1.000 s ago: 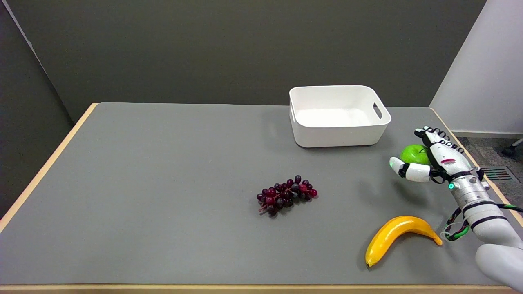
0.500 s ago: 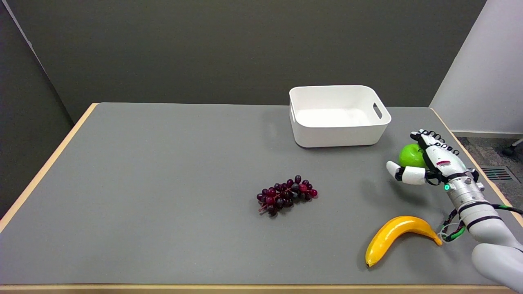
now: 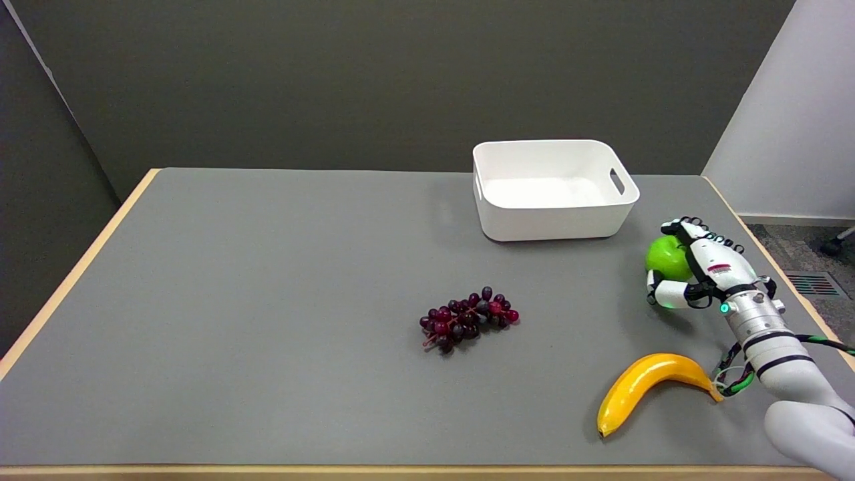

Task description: Pick up the green apple.

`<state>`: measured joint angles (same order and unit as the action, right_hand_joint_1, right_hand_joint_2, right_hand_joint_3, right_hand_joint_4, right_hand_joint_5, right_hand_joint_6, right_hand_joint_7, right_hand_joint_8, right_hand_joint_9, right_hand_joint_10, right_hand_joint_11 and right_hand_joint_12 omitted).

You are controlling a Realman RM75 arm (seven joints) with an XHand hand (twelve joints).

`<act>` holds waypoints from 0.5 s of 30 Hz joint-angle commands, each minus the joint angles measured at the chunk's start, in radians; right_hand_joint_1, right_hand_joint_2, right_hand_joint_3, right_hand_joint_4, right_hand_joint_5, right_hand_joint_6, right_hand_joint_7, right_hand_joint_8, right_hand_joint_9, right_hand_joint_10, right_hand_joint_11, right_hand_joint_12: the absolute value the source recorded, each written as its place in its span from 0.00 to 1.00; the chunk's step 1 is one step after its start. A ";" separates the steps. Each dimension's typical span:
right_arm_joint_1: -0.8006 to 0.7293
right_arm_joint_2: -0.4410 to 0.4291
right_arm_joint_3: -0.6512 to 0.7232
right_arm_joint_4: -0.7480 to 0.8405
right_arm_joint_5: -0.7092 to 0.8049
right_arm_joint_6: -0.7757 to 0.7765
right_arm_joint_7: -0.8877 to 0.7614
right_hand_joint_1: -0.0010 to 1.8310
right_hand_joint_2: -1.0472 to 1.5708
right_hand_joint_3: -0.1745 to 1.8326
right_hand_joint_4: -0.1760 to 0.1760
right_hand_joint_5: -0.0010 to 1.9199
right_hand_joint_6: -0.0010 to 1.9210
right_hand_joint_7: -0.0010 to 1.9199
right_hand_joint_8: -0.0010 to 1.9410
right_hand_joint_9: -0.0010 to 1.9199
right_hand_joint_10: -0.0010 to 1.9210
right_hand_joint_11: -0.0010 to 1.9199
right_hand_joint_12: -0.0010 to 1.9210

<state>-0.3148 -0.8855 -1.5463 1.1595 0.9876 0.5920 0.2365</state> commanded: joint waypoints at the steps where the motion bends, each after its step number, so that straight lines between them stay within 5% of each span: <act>1: 0.038 -0.001 -0.085 -0.055 -0.001 0.114 -0.001 0.49 0.81 0.42 0.12 0.21 0.65 0.32 0.40 0.26 0.60 0.26 0.88; 2: 0.038 -0.001 -0.085 -0.055 -0.002 0.118 -0.001 0.51 0.87 0.27 0.06 0.24 0.83 0.33 0.44 0.29 0.62 0.28 0.89; 3: 0.038 -0.001 -0.085 -0.055 -0.003 0.122 -0.001 0.52 0.89 0.22 0.02 0.26 0.88 0.35 0.48 0.32 0.64 0.32 0.92; 7: 0.042 -0.001 -0.085 -0.055 -0.018 0.130 -0.001 0.63 0.90 0.10 0.00 0.24 0.80 0.40 0.81 0.42 0.66 0.33 1.00; 9: 0.045 0.000 -0.085 -0.055 -0.028 0.133 -0.001 0.63 0.89 0.13 0.00 0.25 0.78 0.38 0.84 0.43 0.71 0.30 1.00; 12: 0.050 0.003 -0.085 -0.055 -0.038 0.140 -0.001 0.60 0.90 0.17 0.00 0.25 0.88 0.29 0.89 0.40 0.92 0.29 1.00; 15: 0.056 0.005 -0.085 -0.049 -0.038 0.165 -0.001 0.59 0.91 0.18 0.00 0.23 0.91 0.26 0.93 0.39 0.99 0.28 1.00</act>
<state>-0.2849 -0.8861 -1.6082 1.1200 0.9743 0.6803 0.2359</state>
